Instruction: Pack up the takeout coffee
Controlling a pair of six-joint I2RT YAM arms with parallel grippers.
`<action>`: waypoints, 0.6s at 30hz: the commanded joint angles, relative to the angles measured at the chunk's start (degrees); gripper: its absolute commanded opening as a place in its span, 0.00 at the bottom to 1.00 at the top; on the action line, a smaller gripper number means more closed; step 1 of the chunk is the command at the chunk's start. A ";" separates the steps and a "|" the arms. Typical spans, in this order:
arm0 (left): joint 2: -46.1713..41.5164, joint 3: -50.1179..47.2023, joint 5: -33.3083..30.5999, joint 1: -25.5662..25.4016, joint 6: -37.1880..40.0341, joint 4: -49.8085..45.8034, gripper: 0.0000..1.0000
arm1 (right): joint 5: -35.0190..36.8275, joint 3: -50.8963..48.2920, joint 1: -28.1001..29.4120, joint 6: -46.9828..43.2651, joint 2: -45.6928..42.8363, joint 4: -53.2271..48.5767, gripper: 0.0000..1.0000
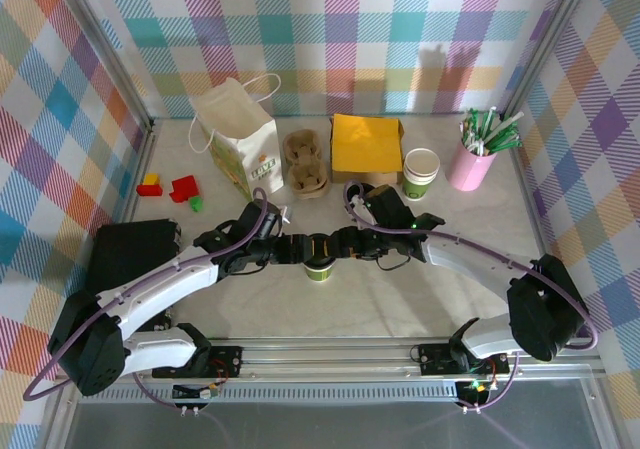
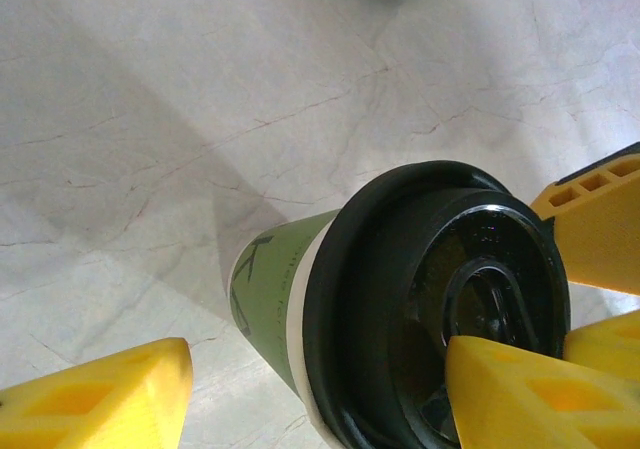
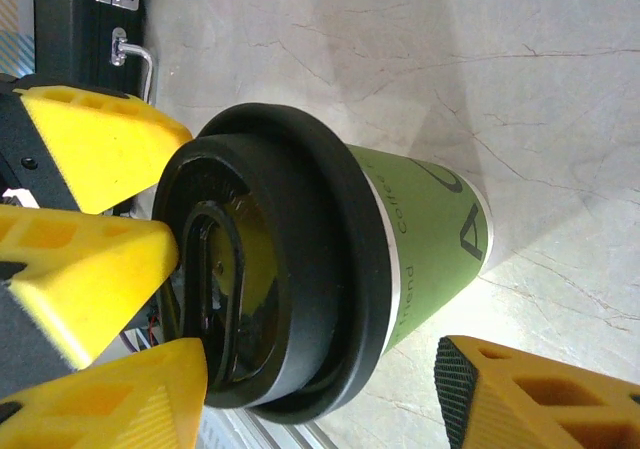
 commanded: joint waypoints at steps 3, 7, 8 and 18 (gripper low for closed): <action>-0.21 1.83 -2.71 -0.50 1.00 -4.11 0.65 | -0.09 1.97 0.51 -0.83 -2.67 -1.01 0.62; -1.36 1.61 -2.26 -0.57 0.76 -4.20 0.65 | -0.47 2.14 0.87 -0.75 -2.26 -0.17 0.60; -1.59 1.61 -2.19 -0.57 0.74 -4.20 0.65 | -0.54 2.12 1.10 -0.71 -2.07 -0.01 0.59; -4.65 1.96 -1.91 -0.58 0.47 -4.65 0.70 | -1.15 2.99 2.03 -0.80 -1.00 0.84 0.57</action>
